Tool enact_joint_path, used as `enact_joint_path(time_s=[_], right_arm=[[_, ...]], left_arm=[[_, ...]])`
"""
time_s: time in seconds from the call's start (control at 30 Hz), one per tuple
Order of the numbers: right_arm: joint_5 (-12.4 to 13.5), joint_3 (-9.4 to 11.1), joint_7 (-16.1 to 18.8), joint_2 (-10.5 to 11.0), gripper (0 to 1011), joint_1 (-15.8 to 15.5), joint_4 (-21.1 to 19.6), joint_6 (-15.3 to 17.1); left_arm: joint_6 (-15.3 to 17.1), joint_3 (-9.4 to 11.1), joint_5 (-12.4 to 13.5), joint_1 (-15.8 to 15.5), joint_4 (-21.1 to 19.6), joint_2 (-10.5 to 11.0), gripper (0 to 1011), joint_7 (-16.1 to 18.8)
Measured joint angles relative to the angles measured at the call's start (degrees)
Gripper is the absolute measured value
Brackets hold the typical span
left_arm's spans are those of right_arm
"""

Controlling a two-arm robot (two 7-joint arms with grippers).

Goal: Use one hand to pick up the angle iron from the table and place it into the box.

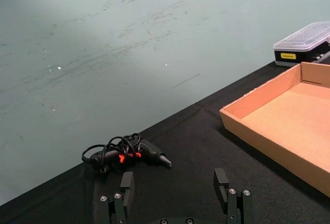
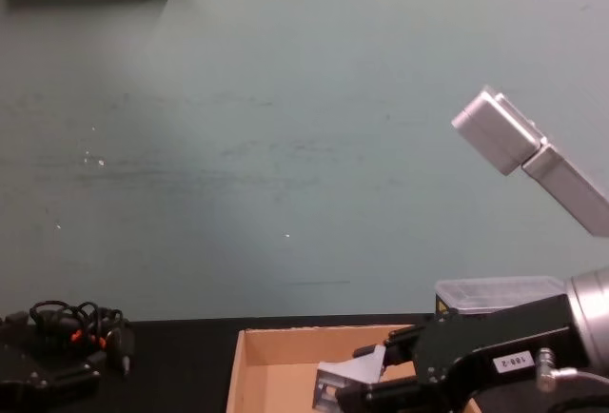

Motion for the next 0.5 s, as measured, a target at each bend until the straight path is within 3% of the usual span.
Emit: enact_joint_path(time_s=[0.17, 0.5], right_arm=[[0.15, 1.33, -1.28, -3.05, 544, 0.61, 5.05, -0.40], [-1.34, 1.71, -1.18, -7.02, 544, 2.88, 11.74, -0.99]], left_arm=[[0.00, 0.00, 0.00, 0.00, 0.00, 0.00, 1011, 0.00], [0.00, 0.00, 0.00, 0.00, 0.00, 0.00, 1011, 0.00]])
